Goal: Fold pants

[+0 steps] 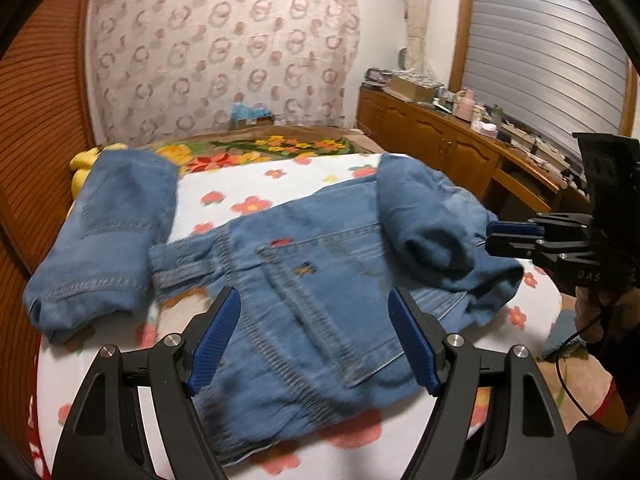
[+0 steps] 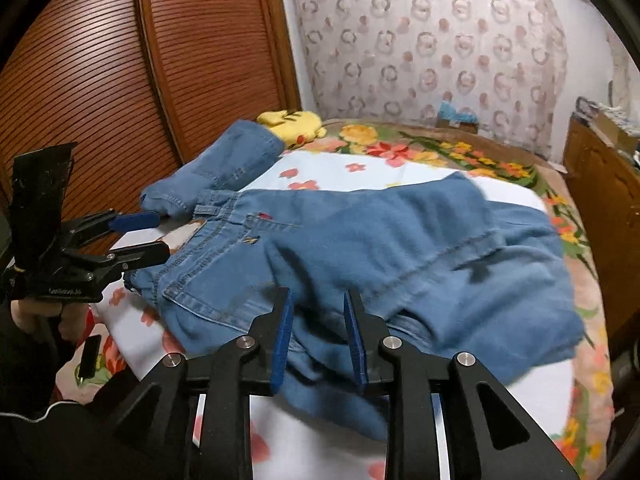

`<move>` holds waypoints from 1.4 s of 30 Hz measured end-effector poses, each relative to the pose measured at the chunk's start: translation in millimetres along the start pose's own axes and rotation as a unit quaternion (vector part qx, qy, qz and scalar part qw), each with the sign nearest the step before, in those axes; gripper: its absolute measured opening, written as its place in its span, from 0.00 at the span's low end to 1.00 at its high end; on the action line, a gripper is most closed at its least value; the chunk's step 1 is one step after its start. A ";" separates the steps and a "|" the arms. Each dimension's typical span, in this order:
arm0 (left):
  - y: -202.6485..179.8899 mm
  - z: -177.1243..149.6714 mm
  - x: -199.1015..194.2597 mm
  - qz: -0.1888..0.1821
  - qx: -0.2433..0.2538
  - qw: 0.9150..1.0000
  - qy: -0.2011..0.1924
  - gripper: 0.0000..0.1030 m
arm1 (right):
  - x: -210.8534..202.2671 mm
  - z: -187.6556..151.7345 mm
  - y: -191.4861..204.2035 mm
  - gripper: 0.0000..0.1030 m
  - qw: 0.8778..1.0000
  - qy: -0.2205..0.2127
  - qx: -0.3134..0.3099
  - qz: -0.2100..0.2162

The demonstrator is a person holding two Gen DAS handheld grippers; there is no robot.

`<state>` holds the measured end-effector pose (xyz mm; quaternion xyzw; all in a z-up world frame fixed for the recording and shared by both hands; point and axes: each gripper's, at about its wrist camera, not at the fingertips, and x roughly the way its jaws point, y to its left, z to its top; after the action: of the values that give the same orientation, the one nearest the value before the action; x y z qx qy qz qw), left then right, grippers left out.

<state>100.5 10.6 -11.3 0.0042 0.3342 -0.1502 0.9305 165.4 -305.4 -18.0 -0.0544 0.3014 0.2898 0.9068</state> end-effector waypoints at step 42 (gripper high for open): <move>-99.3 32.7 92.3 -0.065 0.118 0.987 0.092 0.14 | 24.1 -6.9 -50.8 0.42 0.992 0.004 0.091 -0.089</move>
<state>160.3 -113.3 -34.2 0.1058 0.3978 -0.2473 0.8772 205.9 -337.4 -41.3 0.0011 0.3238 0.1792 0.9290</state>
